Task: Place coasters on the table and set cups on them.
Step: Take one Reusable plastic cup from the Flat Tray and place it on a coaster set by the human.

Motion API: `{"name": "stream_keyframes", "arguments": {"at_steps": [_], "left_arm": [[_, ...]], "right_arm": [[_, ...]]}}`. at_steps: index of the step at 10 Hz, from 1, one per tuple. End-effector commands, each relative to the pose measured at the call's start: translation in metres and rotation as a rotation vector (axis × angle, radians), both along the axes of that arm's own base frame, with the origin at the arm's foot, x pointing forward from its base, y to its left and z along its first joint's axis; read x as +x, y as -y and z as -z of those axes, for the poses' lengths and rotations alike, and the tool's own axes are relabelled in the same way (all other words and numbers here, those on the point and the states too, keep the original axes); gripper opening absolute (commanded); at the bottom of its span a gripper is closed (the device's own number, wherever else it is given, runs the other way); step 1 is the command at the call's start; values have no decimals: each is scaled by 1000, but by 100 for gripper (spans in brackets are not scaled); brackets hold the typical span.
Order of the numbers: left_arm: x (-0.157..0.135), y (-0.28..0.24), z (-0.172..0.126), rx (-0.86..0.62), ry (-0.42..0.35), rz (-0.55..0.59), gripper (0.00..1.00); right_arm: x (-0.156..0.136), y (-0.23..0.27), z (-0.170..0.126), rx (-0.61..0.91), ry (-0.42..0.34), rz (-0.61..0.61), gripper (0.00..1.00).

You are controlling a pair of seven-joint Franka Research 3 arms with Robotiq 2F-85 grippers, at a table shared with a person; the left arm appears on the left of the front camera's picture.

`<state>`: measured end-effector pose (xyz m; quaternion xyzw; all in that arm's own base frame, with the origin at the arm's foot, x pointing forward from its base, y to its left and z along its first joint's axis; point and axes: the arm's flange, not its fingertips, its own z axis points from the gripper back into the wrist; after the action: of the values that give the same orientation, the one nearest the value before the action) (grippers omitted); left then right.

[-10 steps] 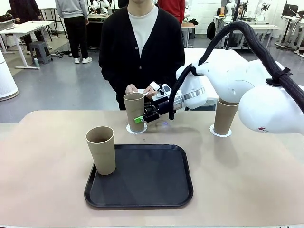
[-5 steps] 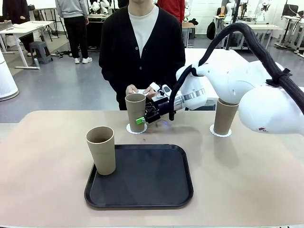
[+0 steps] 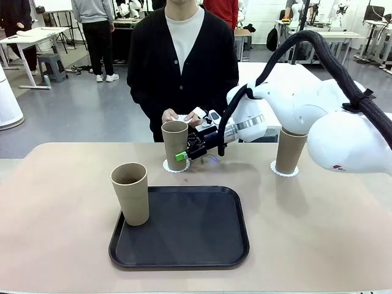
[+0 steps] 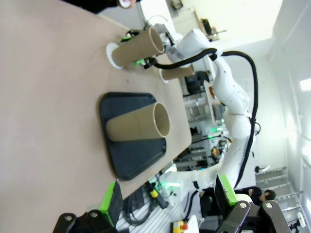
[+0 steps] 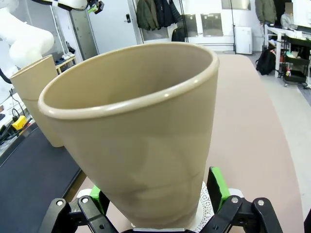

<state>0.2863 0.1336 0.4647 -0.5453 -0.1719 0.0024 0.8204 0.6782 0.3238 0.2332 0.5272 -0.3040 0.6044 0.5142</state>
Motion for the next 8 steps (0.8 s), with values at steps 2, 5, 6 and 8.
{"name": "stream_keyframes", "arguments": {"at_steps": [2, 5, 6, 8], "left_arm": [[-1, -1, -1, -7, 11, 1, 100], [-1, -1, -1, -7, 11, 1, 100], [-1, -1, -1, -7, 11, 1, 100], [-1, -1, -1, -7, 11, 1, 100]], "right_arm": [[8, -2, -7, -41, -21, -60, 100], [4, -1, -13, -72, -19, -72, 100], [4, -1, -13, -80, -22, -74, 100], [4, 0, -15, -95, -26, -75, 100]]}}
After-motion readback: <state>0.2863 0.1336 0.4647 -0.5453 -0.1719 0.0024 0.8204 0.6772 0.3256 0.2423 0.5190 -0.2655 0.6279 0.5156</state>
